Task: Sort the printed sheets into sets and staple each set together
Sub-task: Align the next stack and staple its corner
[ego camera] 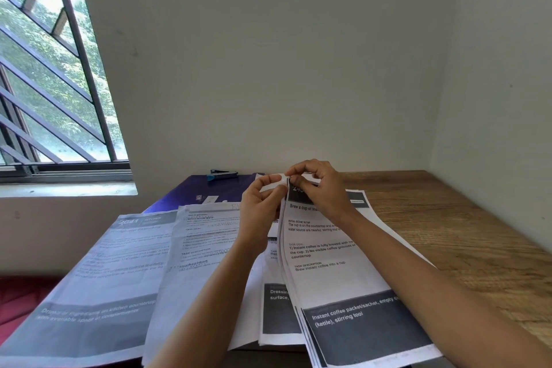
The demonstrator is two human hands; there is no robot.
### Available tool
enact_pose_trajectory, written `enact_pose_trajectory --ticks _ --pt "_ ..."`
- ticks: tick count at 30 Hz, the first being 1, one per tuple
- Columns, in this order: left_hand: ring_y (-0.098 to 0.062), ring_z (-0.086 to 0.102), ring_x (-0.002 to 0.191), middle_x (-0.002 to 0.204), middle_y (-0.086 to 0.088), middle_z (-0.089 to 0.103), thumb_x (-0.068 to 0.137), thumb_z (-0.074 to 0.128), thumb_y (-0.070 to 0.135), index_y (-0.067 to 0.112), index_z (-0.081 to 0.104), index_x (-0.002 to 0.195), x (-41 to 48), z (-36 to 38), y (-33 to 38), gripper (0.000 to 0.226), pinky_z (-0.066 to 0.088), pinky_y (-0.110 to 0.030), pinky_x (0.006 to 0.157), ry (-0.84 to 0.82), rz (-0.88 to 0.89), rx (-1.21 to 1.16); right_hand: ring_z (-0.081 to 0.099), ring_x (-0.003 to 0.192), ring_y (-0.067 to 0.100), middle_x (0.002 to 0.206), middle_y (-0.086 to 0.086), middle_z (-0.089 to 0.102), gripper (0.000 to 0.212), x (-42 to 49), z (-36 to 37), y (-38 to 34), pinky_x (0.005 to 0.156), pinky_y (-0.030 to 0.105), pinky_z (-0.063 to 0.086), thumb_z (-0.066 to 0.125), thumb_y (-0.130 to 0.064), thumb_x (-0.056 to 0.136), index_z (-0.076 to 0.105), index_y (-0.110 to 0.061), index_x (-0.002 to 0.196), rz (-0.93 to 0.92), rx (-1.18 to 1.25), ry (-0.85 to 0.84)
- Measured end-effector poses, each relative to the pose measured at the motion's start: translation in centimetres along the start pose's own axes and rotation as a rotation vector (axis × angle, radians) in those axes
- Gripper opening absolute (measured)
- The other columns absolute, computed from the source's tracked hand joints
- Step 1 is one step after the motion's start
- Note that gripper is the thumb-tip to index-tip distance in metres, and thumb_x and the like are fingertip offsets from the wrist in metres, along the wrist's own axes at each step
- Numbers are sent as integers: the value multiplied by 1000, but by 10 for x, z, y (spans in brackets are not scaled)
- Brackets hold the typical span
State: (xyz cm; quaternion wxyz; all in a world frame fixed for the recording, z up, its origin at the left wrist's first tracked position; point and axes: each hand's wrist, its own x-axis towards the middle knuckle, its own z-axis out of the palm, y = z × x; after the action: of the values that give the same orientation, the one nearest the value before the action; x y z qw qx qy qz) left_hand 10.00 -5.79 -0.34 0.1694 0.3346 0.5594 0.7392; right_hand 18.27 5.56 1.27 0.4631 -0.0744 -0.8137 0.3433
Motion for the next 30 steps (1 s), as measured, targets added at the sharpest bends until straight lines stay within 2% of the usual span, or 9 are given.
enact_pose_trajectory --ticks 7,12,16,19,22,25,30 --pt "-43 69 88 94 -20 73 93 60 13 6 60 111 0 -1 0 18 56 -55 79 -31 -14 -11 48 99 3 91 -18 64 11 1 1 1 84 19 35 67 -23 88 64 -33 84 -6 -1 3" --pt "-44 68 88 95 -21 72 94 59 13 2 60 113 -1 -2 1 22 58 -42 72 -69 -49 -55 48 99 0 90 -21 62 16 1 0 0 83 17 35 67 -22 87 62 -35 81 -10 11 6" --pt "-38 67 85 97 -23 71 94 61 15 -1 61 112 0 -3 0 25 58 -38 71 -79 -89 -89 48 99 5 91 -16 63 12 2 0 1 81 13 33 65 -18 89 64 -28 82 -9 -5 -9" --pt "-32 67 80 91 -19 71 93 62 19 2 67 106 1 -4 1 22 58 -36 71 -88 -117 -132 46 101 9 91 -14 63 12 2 -2 2 81 7 31 63 -13 90 64 -23 85 -30 -34 -39" --pt "-30 66 77 87 -15 71 94 60 21 4 70 100 0 -5 1 20 57 -39 75 -90 -142 -158 45 101 9 91 -15 61 11 1 -2 2 81 4 30 61 -12 91 64 -22 86 -48 -53 -61" --pt "-30 66 77 89 -17 71 94 60 23 5 70 101 0 -7 1 21 57 -39 75 -98 -141 -172 46 101 10 93 -14 61 11 2 -1 2 81 6 31 62 -13 90 63 -23 86 -57 -52 -51" --pt "-26 70 80 96 -16 73 91 63 20 11 73 103 -2 -6 3 17 59 -36 74 -110 -98 -175 50 99 9 90 -15 64 8 2 0 3 82 18 35 67 -19 87 65 -26 84 -61 -19 -4"
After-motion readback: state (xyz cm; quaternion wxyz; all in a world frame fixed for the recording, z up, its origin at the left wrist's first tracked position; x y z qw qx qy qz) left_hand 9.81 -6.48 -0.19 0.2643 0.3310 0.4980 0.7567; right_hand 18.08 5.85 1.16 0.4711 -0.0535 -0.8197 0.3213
